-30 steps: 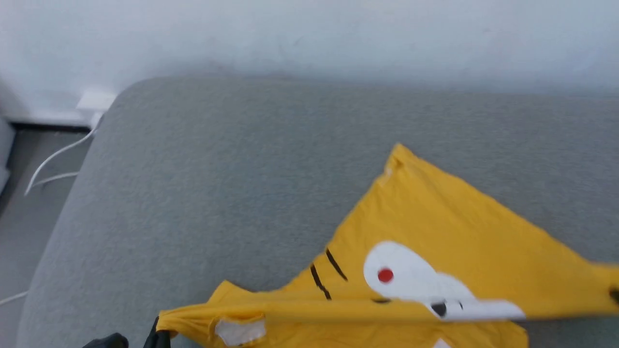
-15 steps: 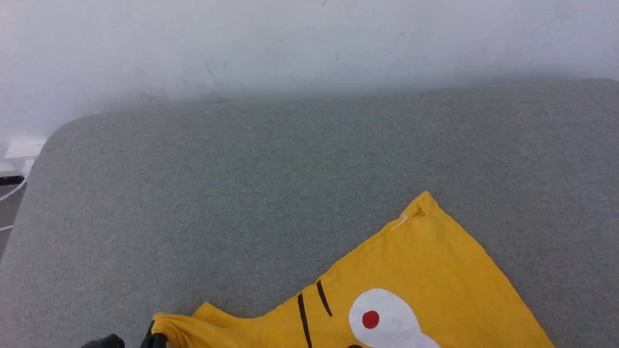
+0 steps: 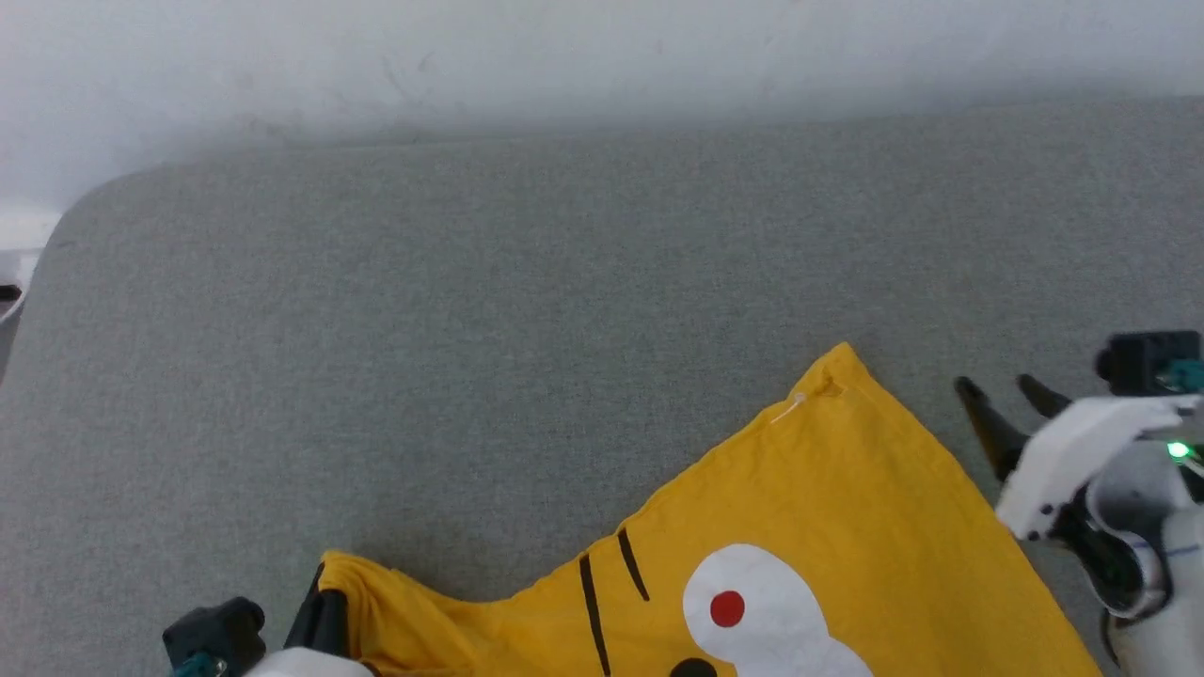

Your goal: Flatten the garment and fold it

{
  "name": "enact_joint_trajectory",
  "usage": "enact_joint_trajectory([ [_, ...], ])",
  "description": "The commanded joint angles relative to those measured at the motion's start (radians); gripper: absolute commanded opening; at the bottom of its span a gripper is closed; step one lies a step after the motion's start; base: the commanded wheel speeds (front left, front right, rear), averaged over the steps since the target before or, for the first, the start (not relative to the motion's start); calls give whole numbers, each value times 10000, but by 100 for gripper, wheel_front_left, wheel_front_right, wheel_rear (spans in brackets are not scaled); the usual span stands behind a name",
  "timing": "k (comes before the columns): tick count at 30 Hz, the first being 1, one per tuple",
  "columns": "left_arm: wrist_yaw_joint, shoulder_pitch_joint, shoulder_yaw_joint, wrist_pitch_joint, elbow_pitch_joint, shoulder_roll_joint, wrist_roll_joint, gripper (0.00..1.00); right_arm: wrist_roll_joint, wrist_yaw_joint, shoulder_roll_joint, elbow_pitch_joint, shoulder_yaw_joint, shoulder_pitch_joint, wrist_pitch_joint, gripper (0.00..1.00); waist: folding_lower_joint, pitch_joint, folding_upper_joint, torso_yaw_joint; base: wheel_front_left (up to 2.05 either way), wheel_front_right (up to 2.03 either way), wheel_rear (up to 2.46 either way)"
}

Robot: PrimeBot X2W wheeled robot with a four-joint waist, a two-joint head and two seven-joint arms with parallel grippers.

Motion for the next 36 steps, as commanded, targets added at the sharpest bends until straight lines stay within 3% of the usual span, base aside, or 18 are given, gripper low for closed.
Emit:
enact_joint_trajectory([
  [1,-55,-272,-65,-44,-19,-39,109,0,200,-9,-32,486,678,-638,242,100,-2,330,0,292,0,0,0],
  [7,-174,-638,-235,-156,177,-224,98,0,779,-9,-156,2094,2562,-2240,1381,100,-2,687,0,698,0,0,0],
  [12,-255,-787,-320,-248,366,-336,55,0,720,-9,-92,3483,3240,-2963,1915,100,-2,809,0,848,0,0,0],
  [19,-334,-844,-402,-277,540,-382,0,0,1149,-9,245,4835,4072,-2987,3784,100,-2,765,0,886,0,0,0],
  [20,-350,-859,-408,-303,556,-386,-2,0,1321,-9,296,4910,4211,-2948,4107,74,-2,758,0,883,0,0,0],
  [21,-362,-874,-411,-334,572,-388,0,0,1552,-9,359,4943,4334,-2918,4397,30,-2,748,0,874,0,0,0],
  [22,-368,-887,-411,-357,592,-391,-1,0,1720,-9,383,4932,4483,-2897,4610,2,-2,735,0,863,0,0,0],
  [28,-428,-889,-395,-399,761,-289,-18,0,2275,-9,139,4477,5347,-3006,4909,0,-2,409,0,738,0,0,0],
  [36,-690,-2031,55,-214,543,640,190,0,2189,-9,-671,3356,5059,-3731,2176,0,-2,-438,0,508,0,0,0],
])
